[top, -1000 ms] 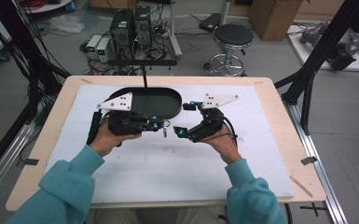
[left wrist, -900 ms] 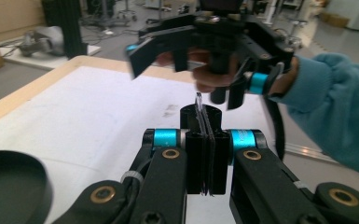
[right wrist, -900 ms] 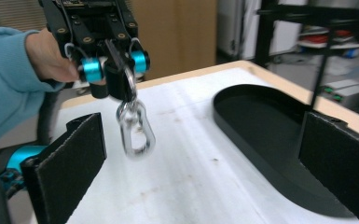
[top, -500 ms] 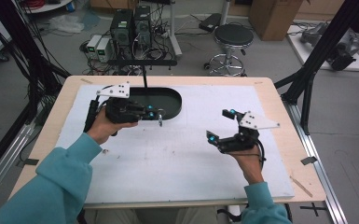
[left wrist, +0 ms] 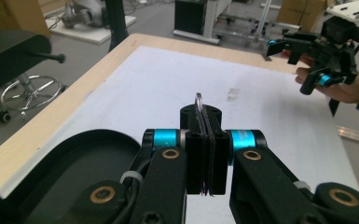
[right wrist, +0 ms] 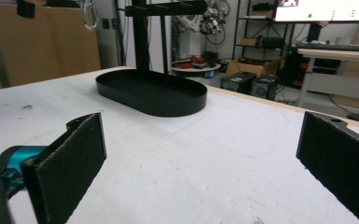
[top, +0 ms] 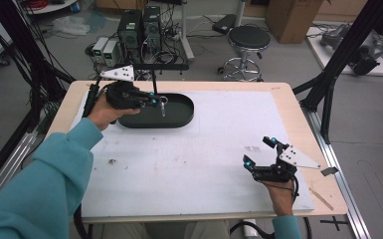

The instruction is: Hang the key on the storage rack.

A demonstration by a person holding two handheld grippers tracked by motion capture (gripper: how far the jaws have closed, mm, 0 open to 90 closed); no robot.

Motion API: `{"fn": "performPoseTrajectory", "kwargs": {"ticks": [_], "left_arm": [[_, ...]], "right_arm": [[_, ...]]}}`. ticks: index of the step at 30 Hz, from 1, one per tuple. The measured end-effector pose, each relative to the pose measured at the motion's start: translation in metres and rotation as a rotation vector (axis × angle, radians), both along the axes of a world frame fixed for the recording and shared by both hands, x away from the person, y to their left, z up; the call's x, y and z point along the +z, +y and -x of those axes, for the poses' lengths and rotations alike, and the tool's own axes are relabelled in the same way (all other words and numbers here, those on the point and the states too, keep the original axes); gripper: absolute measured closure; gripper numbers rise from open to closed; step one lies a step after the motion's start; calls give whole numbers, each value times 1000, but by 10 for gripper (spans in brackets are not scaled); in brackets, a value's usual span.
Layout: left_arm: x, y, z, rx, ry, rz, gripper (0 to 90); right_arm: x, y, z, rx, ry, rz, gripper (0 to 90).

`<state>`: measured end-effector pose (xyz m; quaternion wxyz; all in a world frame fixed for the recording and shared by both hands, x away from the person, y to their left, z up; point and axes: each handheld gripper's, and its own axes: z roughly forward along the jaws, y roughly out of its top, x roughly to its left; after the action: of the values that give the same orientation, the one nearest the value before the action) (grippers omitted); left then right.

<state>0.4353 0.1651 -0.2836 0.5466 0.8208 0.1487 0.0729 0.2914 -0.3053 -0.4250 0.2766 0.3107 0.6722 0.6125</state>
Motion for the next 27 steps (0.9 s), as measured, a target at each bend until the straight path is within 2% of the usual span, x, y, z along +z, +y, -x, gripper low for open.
{"fn": "performPoseTrajectory", "kwargs": {"ticks": [9, 15, 18, 19, 21, 27], "left_arm": [[20, 7, -23, 40, -22, -67, 884], [27, 12, -35, 74, -28, -111, 883], [30, 15, -41, 97, -28, -119, 883], [32, 17, -43, 103, -34, -142, 883], [34, 19, -46, 118, -33, -152, 883], [38, 16, -60, 134, -25, -185, 883]], "right_arm": [[-12, -3, 0, -34, -18, 18, 7], [-19, -10, 3, -42, -17, -11, 7], [-21, -14, 2, -52, -25, -21, 7], [-21, -15, 3, -56, -24, -31, 7], [-22, -16, 2, -55, -34, -42, 7], [-23, -15, -1, -48, -45, -41, 7]]}}
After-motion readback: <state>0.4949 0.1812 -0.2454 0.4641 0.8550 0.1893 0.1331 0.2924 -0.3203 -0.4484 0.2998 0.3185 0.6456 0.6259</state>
